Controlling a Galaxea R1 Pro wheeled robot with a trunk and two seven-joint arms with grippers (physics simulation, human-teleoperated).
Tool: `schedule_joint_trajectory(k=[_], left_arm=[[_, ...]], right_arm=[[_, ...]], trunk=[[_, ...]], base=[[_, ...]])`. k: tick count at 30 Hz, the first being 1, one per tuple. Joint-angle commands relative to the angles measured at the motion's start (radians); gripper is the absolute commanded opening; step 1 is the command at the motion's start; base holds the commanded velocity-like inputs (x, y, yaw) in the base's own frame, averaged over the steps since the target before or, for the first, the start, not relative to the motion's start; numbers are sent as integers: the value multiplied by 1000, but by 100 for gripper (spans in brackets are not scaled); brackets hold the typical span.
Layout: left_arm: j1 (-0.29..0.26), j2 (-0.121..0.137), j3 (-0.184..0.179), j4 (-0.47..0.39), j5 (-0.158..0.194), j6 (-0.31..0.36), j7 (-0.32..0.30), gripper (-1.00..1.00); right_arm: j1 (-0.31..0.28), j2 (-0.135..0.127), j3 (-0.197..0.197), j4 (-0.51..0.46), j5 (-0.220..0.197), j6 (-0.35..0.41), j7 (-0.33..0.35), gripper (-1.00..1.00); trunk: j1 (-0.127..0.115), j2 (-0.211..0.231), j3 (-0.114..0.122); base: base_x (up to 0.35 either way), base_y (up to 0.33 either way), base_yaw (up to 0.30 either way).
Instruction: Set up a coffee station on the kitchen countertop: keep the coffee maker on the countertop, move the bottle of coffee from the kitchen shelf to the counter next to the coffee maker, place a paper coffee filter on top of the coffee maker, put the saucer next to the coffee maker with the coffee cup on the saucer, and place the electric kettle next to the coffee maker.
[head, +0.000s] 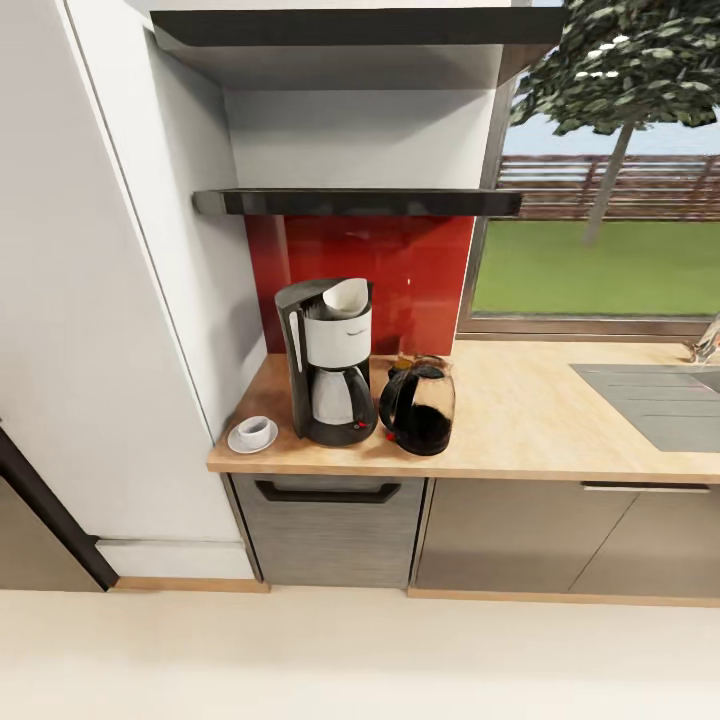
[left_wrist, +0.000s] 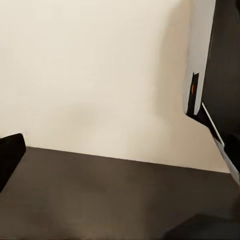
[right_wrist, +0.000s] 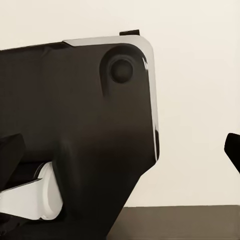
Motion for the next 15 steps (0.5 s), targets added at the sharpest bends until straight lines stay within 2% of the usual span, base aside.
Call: schedule_joint_trajectory(k=[1, 15], left_arm=[[1, -1, 8, -2, -9, 10, 11, 100], [1, 6, 13, 3, -7, 14, 34, 100]], right_arm=[[-1, 0, 8, 2, -11, -3, 3, 100], [-1, 0, 5, 3, -13, 0, 2, 100]], trunk=[[1, -2, -2], [1, -2, -2]], base=[[0, 0, 0], [0, 0, 0]])
